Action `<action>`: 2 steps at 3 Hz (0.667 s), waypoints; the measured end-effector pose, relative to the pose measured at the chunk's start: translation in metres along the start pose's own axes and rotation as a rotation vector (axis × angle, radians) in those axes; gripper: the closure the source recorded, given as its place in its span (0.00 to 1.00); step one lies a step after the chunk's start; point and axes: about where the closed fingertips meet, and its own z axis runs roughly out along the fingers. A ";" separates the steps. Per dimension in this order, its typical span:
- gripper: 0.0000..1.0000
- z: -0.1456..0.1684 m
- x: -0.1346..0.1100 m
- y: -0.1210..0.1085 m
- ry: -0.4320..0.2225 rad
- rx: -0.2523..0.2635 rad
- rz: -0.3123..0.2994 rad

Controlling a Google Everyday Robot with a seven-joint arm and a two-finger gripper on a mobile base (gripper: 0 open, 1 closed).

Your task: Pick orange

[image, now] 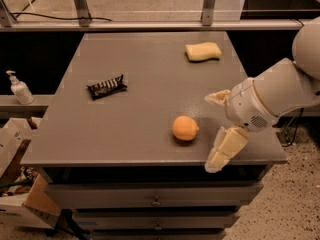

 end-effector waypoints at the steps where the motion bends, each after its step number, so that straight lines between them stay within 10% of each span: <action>1: 0.00 0.020 -0.016 -0.011 -0.048 -0.006 -0.011; 2: 0.18 0.035 -0.028 -0.014 -0.082 -0.016 -0.016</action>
Offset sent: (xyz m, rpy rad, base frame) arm 0.0305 0.0593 -0.0192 0.1222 -0.0071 0.0364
